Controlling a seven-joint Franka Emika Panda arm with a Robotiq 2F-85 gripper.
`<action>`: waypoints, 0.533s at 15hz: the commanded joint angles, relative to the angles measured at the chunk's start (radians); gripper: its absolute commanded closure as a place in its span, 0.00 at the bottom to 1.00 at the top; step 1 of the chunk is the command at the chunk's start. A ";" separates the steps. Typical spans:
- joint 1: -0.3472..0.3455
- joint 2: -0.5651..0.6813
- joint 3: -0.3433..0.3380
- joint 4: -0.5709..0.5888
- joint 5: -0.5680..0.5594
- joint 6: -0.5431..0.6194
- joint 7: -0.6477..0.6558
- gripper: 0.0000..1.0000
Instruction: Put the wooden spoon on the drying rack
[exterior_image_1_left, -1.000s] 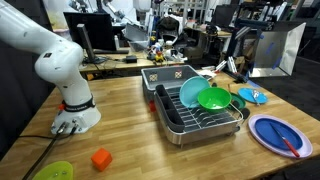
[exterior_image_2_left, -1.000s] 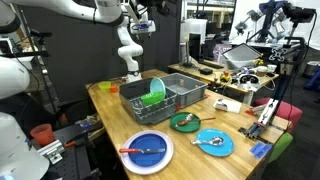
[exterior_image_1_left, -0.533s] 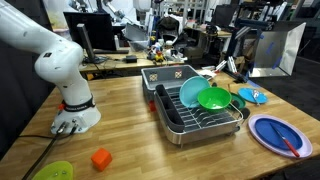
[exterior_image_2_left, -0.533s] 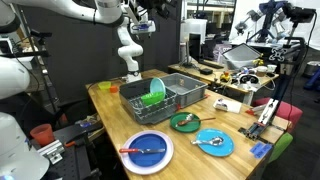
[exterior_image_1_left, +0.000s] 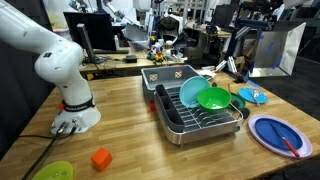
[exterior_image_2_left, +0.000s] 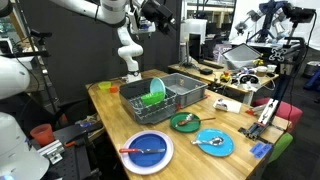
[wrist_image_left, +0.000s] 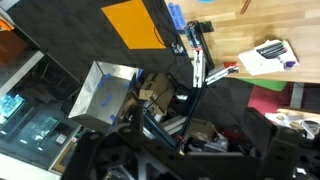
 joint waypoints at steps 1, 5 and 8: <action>-0.038 0.184 0.073 0.061 -0.050 -0.077 -0.072 0.00; -0.122 0.214 0.161 0.108 -0.128 -0.236 -0.088 0.00; -0.089 0.217 0.133 0.082 -0.133 -0.202 -0.063 0.00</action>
